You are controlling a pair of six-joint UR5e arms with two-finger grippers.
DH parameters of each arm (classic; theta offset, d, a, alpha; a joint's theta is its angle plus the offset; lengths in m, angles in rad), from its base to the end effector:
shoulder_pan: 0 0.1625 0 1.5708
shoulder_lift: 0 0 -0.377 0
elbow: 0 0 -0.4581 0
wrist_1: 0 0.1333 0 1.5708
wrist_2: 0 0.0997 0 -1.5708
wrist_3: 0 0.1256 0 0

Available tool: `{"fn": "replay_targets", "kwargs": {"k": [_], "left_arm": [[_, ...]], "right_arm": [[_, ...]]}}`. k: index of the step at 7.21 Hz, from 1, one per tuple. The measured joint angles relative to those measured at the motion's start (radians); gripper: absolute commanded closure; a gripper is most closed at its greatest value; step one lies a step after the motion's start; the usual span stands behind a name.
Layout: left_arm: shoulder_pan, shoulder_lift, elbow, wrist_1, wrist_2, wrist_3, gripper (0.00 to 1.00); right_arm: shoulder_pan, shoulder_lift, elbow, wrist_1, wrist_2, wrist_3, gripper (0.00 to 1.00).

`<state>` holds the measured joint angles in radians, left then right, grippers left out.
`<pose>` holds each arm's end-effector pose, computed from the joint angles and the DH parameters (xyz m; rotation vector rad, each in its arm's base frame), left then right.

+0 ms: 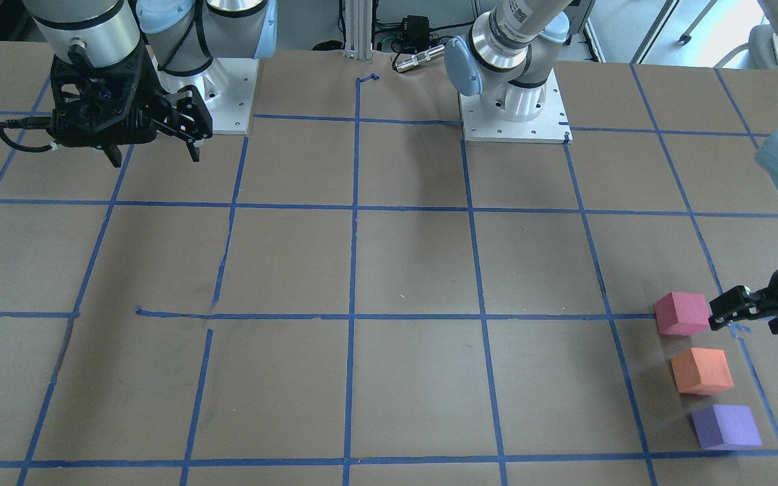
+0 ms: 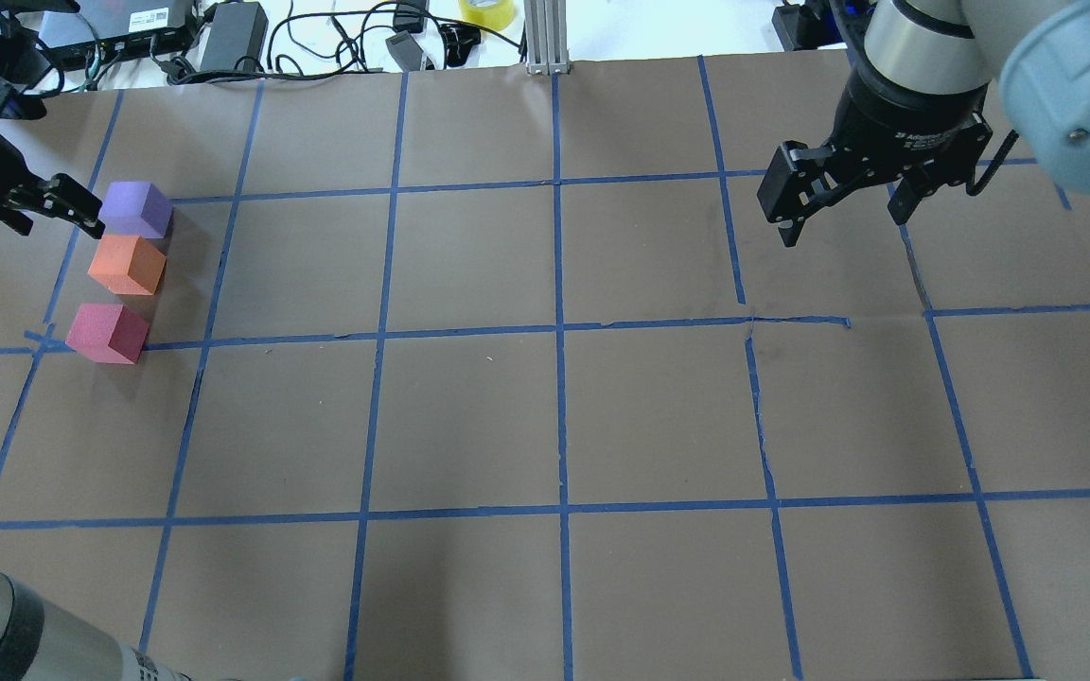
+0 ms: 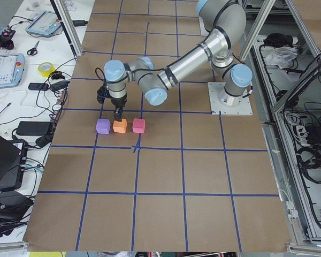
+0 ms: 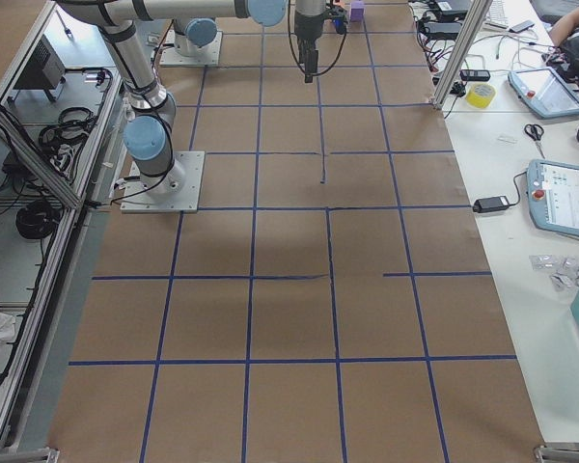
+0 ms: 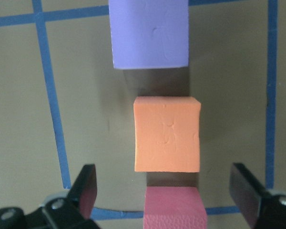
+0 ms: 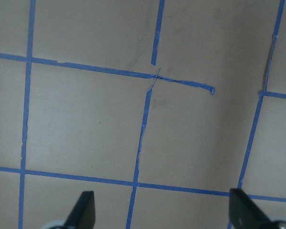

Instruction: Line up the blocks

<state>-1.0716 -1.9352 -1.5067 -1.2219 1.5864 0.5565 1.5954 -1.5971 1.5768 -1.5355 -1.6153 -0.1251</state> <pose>0.2091 -0.6578 0.2586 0.0883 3.1019 -0.0529 0.1411 -0.5426 0.4217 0.2322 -3.0891 -0.0267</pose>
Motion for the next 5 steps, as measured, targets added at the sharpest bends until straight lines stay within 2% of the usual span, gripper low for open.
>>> {"fn": "replay_targets", "kwargs": {"k": [1, 2, 4, 5], "left_arm": [[-0.062, 0.091, 0.006, -0.117, 0.002, -0.107, 0.00], [-0.179, 0.159, 0.009, -0.193, -0.002, -0.263, 0.00], [-0.475, 0.216, 0.015, -0.226, -0.028, -0.600, 0.00], [-0.570, 0.233, 0.015, -0.226, -0.051, -0.674, 0.00]], "right_arm": [[0.000, 0.000, 0.000, 0.000, 0.000, 0.000, 0.00], [0.000, 0.000, 0.000, 0.000, 0.000, 0.001, 0.00], [0.000, 0.000, 0.000, 0.002, -0.001, 0.002, 0.00], [0.000, -0.001, -0.001, 0.003, -0.001, 0.001, 0.00]]}}
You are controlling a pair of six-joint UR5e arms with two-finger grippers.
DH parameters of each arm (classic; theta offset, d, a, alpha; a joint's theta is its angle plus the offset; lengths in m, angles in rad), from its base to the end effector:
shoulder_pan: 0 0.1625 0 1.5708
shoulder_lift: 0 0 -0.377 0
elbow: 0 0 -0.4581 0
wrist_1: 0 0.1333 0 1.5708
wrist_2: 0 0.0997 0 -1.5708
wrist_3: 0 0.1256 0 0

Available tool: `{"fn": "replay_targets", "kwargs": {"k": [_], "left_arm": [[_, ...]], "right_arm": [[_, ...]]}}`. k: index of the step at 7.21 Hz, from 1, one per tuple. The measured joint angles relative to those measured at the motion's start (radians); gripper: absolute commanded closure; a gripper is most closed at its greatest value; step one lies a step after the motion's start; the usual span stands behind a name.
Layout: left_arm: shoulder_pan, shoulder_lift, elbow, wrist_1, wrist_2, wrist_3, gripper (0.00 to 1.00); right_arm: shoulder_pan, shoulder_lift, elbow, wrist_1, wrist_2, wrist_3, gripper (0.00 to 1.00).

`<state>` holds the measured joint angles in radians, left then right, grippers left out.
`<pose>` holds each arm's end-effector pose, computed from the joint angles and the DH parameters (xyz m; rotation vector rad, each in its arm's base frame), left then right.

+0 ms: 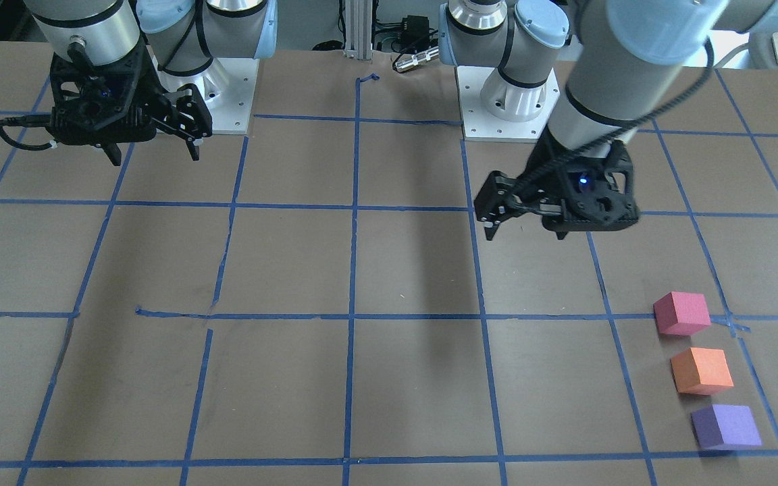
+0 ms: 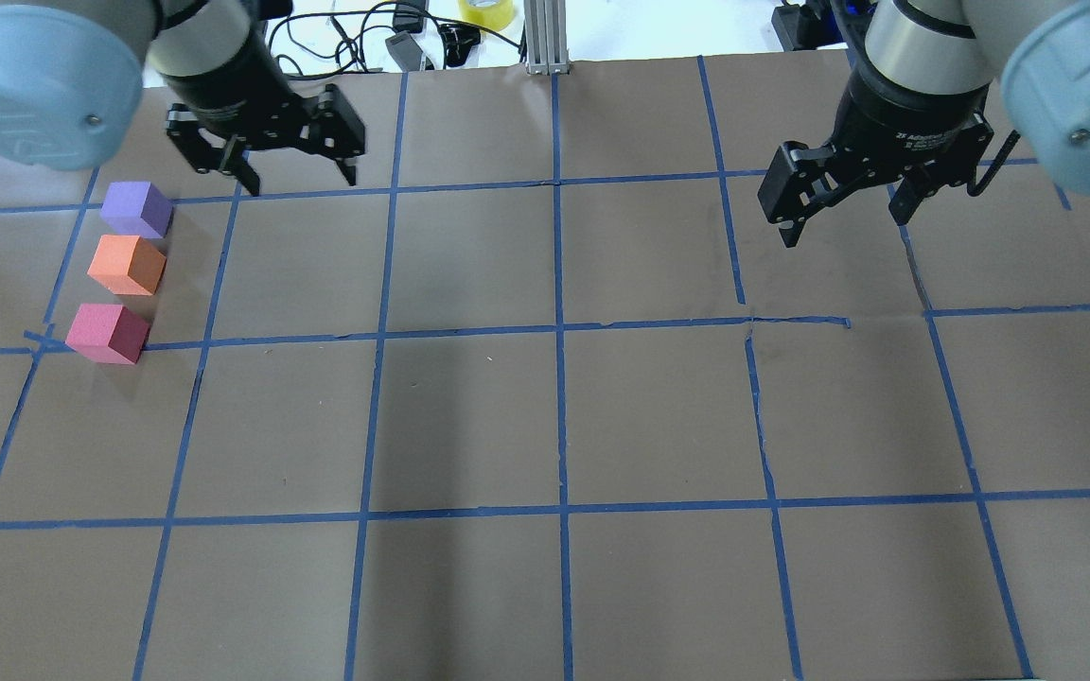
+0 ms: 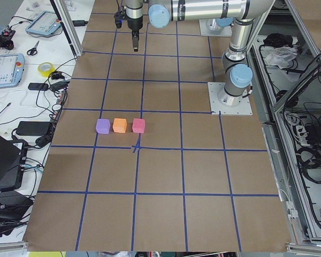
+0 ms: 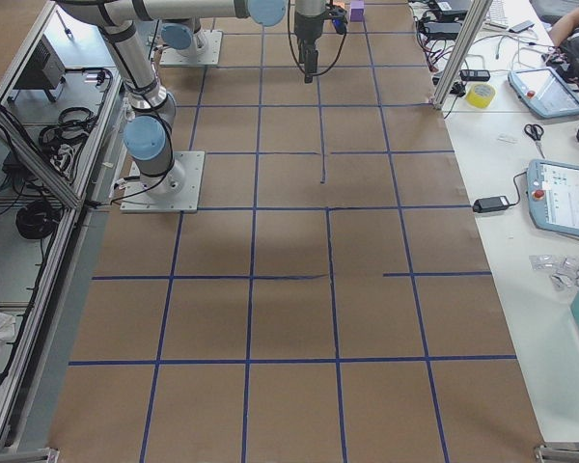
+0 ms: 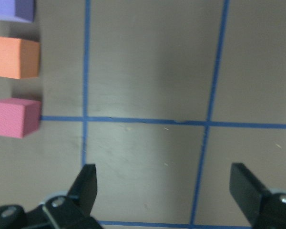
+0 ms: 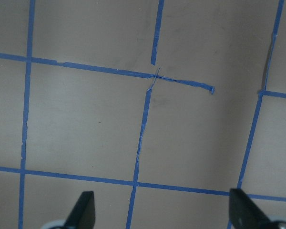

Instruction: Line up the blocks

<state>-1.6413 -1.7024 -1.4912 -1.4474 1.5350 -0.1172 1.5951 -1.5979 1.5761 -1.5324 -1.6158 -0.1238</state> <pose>-0.1808 -0.6041 0.3943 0.0703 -3.0967 0.1049 0.1409 -0.5421 0.4222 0.2297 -3.0888 -0.0291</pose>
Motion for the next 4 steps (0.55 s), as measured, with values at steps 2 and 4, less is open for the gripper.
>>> {"fn": "replay_targets", "kwargs": {"k": [2, 4], "left_arm": [[-0.054, 0.049, -0.006, -0.038, 0.001, -0.030, 0.00], [-0.032, 0.103, -0.007, -0.106, 0.024, -0.021, 0.00]], "right_arm": [[-0.001, 0.000, 0.000, 0.000, 0.000, 0.000, 0.00], [-0.001, 0.000, -0.001, -0.001, 0.001, 0.000, 0.00]]}}
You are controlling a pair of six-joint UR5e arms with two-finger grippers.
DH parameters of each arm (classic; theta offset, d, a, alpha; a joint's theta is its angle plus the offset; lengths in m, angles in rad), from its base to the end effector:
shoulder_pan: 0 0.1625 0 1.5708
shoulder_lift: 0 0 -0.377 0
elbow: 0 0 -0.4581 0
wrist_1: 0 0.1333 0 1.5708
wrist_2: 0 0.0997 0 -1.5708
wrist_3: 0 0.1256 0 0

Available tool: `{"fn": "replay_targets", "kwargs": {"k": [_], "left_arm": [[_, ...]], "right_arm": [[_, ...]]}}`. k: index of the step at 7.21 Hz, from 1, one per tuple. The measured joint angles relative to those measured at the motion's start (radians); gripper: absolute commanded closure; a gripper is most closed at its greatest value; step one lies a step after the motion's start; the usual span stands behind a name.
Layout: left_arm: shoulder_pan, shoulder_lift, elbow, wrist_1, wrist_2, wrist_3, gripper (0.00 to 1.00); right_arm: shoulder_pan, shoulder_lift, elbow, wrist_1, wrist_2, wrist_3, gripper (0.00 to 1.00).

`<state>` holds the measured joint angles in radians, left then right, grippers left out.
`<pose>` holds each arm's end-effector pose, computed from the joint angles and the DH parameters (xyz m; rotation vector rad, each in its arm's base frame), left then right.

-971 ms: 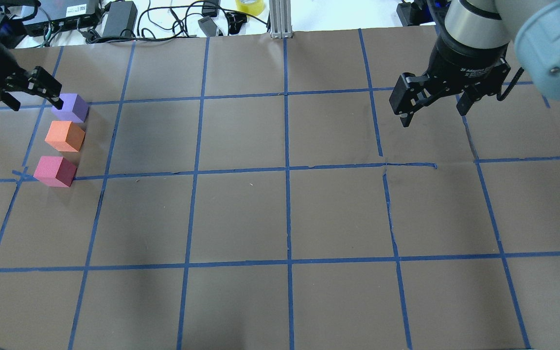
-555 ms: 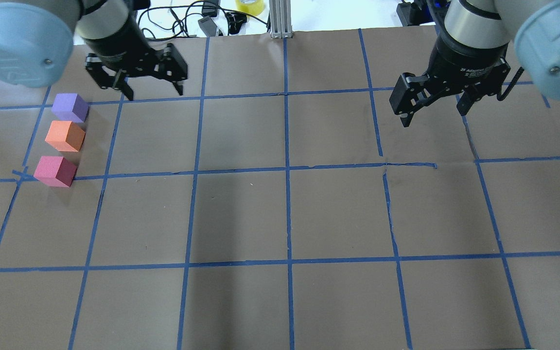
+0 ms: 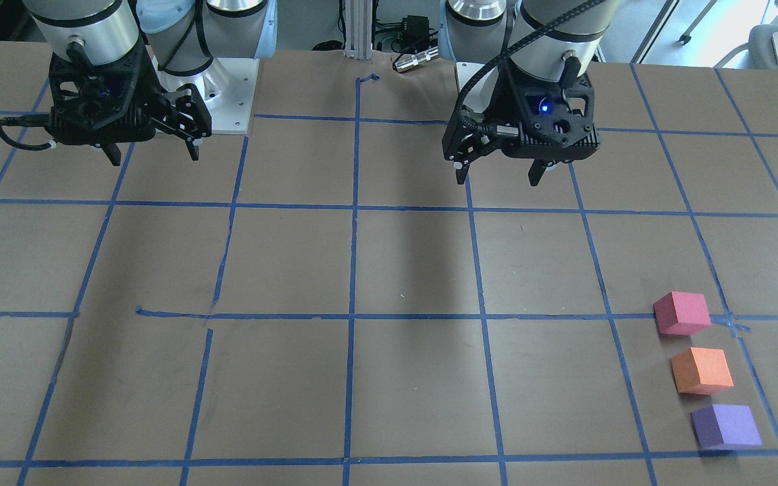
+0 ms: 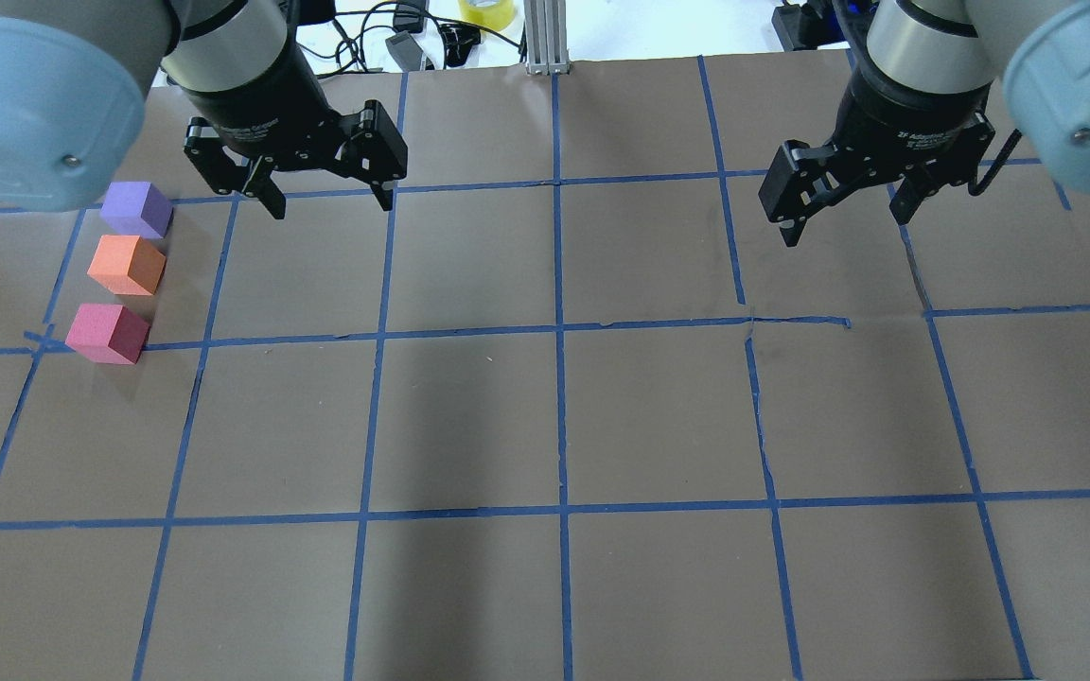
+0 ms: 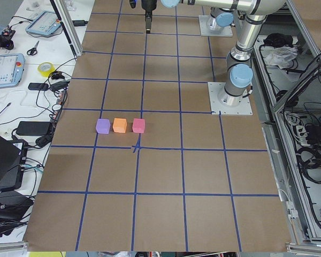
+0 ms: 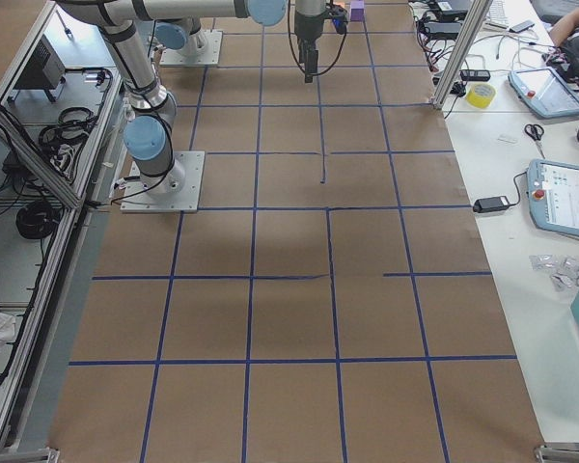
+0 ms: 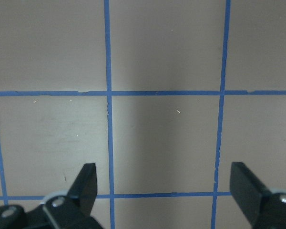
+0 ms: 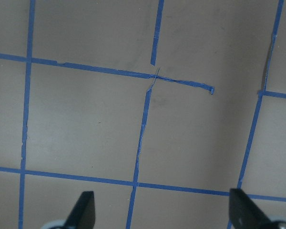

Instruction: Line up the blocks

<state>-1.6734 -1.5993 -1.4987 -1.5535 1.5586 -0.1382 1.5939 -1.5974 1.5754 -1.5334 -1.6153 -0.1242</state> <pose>-0.1931 -0.5587 0.4400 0.0550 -3.1203 0.0921 0.1403 -0.5426 0.4224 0.2285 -3.0894 -0.0273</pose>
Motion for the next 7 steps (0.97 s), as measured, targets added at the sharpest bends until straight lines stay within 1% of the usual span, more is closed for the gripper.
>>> {"fn": "replay_targets", "kwargs": {"k": [3, 5, 7], "left_arm": [[0.129, 0.078, -0.006, -0.023, 0.004, 0.086, 0.00], [0.159, 0.110, -0.021, -0.007, 0.006, 0.127, 0.00], [0.165, 0.124, -0.052, 0.005, 0.005, 0.129, 0.00]], "right_arm": [[0.000, -0.001, 0.000, 0.000, 0.000, 0.000, 0.00], [0.000, -0.001, 0.000, 0.000, 0.000, 0.000, 0.00], [0.000, -0.001, 0.000, -0.001, 0.000, 0.000, 0.00]]}}
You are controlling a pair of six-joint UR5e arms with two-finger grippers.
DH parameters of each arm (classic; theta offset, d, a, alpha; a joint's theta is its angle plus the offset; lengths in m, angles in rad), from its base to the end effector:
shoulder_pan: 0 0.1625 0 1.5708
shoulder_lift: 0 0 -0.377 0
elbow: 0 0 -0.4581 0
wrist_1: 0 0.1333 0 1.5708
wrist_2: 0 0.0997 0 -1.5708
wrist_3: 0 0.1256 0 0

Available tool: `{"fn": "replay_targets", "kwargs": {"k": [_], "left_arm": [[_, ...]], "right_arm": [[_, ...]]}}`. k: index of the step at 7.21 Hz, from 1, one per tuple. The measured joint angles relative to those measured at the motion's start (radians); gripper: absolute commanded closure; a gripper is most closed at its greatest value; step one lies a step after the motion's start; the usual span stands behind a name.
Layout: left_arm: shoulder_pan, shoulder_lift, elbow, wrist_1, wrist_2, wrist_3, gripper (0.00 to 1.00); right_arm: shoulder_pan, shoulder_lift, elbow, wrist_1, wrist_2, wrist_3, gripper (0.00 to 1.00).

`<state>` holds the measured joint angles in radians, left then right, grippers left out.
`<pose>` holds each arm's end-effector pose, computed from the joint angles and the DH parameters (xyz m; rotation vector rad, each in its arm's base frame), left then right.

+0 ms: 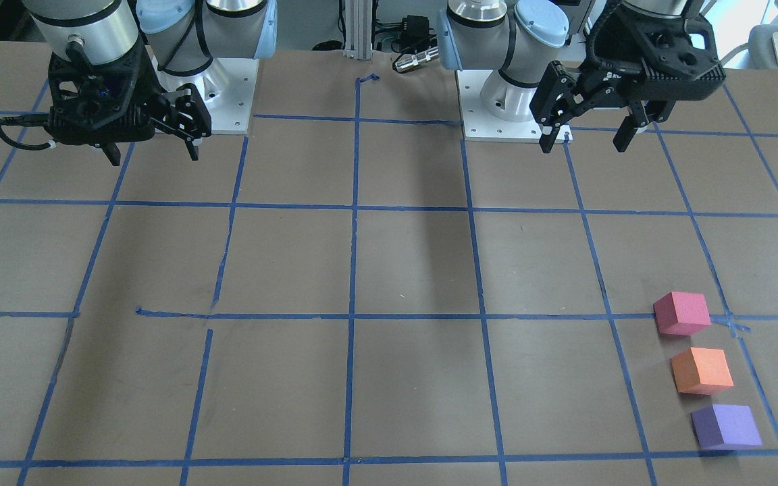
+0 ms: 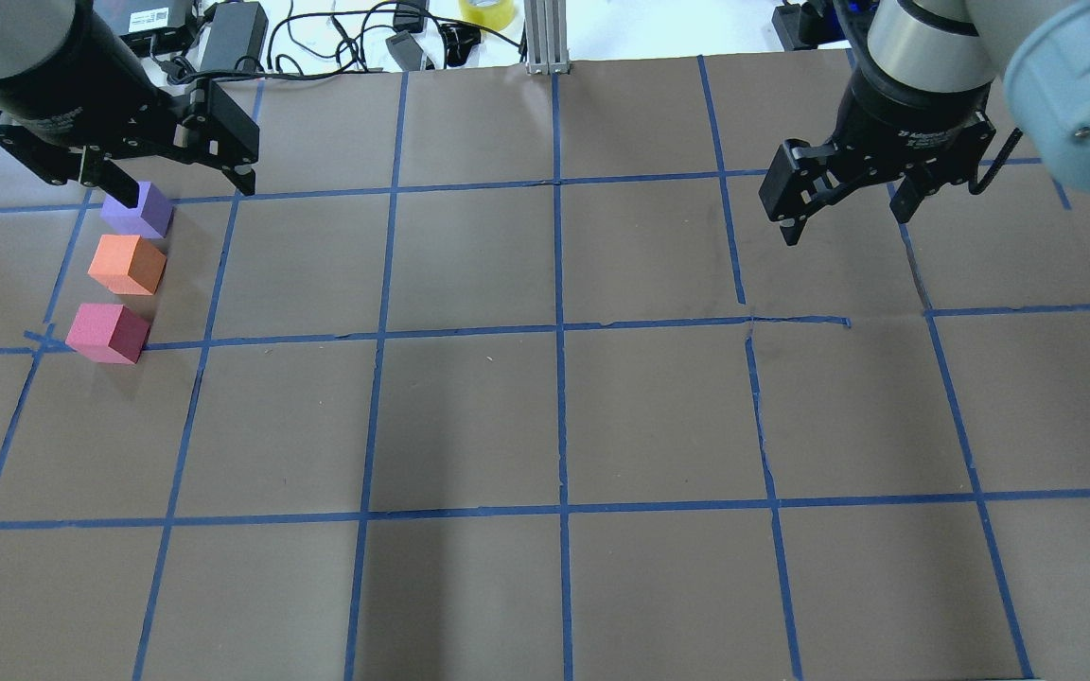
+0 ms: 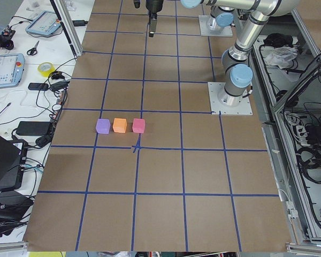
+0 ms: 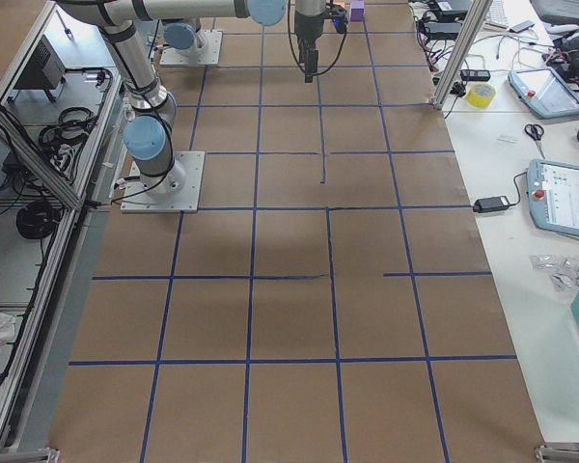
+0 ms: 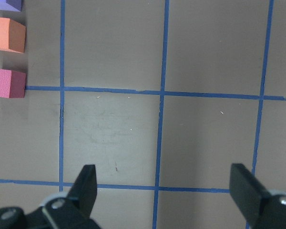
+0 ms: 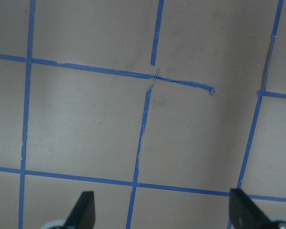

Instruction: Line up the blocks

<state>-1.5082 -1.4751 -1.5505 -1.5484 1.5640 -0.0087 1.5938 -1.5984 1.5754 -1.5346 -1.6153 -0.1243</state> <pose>-0.1004 -0.5424 0.4801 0.1109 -3.1291 0.2172 0.1402 -0.5425 0.4231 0.2284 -3.0893 -0.0239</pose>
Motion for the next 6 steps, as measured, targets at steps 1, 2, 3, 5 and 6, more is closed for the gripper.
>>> {"fn": "replay_targets", "kwargs": {"k": [1, 2, 3, 5, 6], "left_arm": [[0.001, 0.005, -0.009, 0.004, -0.001, -0.003, 0.00], [0.001, 0.007, -0.014, 0.005, -0.001, -0.005, 0.00], [0.001, 0.008, -0.018, 0.006, -0.002, -0.006, 0.00], [0.000, 0.009, -0.022, 0.007, -0.002, -0.008, 0.00], [0.000, 0.010, -0.024, 0.007, -0.002, -0.008, 0.00]], "right_arm": [[0.000, 0.000, 0.000, 0.000, 0.000, 0.000, 0.00], [0.000, 0.000, 0.000, 0.001, 0.000, 0.000, 0.00], [0.000, 0.000, 0.000, 0.001, 0.000, 0.000, 0.00], [0.000, 0.000, 0.000, 0.001, 0.000, 0.000, 0.00], [0.000, 0.001, 0.000, 0.000, 0.000, 0.000, 0.00]]}}
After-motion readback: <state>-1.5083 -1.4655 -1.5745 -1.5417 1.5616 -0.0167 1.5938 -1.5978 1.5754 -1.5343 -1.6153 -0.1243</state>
